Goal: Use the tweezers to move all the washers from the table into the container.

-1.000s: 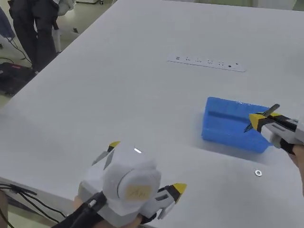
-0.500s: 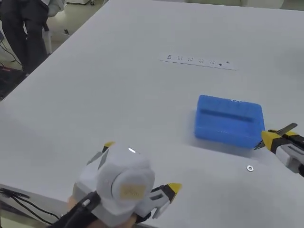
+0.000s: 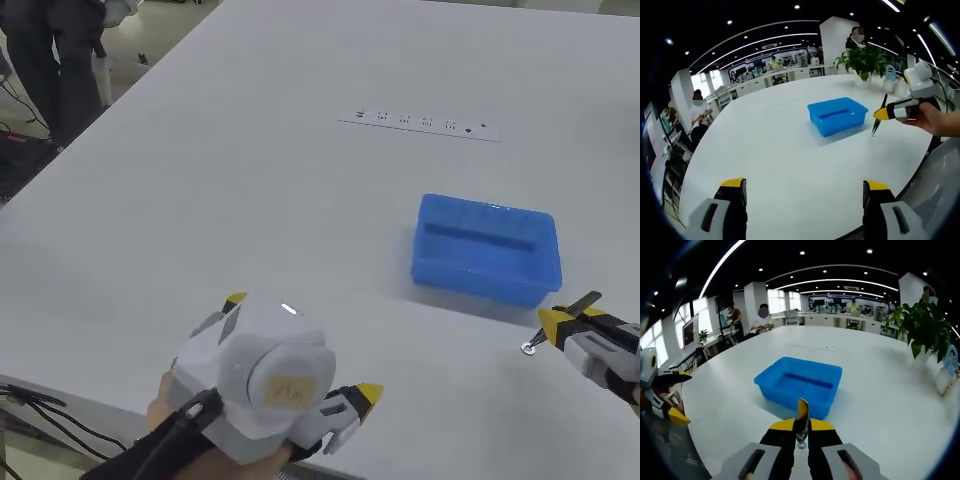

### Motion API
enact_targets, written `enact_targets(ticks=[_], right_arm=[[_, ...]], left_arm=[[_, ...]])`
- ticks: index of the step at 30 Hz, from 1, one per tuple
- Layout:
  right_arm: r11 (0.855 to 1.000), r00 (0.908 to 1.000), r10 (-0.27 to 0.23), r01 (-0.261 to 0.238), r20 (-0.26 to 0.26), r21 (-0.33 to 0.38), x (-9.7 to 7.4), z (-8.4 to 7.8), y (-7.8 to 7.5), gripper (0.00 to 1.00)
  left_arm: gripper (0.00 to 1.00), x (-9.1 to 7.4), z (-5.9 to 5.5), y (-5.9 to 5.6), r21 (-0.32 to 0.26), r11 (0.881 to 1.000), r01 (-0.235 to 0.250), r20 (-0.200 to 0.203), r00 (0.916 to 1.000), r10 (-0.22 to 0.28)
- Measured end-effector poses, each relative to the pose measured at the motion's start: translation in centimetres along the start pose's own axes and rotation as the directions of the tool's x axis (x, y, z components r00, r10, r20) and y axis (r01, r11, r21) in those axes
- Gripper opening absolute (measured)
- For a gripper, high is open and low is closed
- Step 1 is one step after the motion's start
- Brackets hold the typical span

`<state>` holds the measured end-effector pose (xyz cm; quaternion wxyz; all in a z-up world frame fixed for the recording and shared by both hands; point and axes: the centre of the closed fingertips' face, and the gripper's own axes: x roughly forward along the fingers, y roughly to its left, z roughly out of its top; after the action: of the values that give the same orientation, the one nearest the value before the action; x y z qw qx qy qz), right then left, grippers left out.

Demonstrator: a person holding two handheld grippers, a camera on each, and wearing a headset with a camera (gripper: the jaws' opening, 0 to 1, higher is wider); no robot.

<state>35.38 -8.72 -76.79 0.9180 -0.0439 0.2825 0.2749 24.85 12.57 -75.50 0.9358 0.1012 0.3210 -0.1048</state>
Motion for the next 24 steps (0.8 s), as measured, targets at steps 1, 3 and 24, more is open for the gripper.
enact_targets(ticks=[1,3,24], right_arm=[[1.000,1.0000,-0.001,0.001,-0.001,0.001,0.01,0.01,-0.02,0.05],[1.000,1.0000,-0.004,0.004,0.000,-0.005,0.07,0.01,-0.10,0.05],[1.000,0.9996,-0.011,0.011,-0.026,0.003,0.40,0.03,-0.43,0.03]], left_arm=[[0.99,0.01,-0.05,0.02,-0.002,1.000,-0.001,-0.003,1.0000,0.001],[0.99,0.02,-0.09,0.08,-0.001,1.000,-0.005,-0.005,1.0000,0.005],[0.99,0.29,-0.87,-0.30,0.034,0.999,0.002,-0.049,0.9988,-0.001]])
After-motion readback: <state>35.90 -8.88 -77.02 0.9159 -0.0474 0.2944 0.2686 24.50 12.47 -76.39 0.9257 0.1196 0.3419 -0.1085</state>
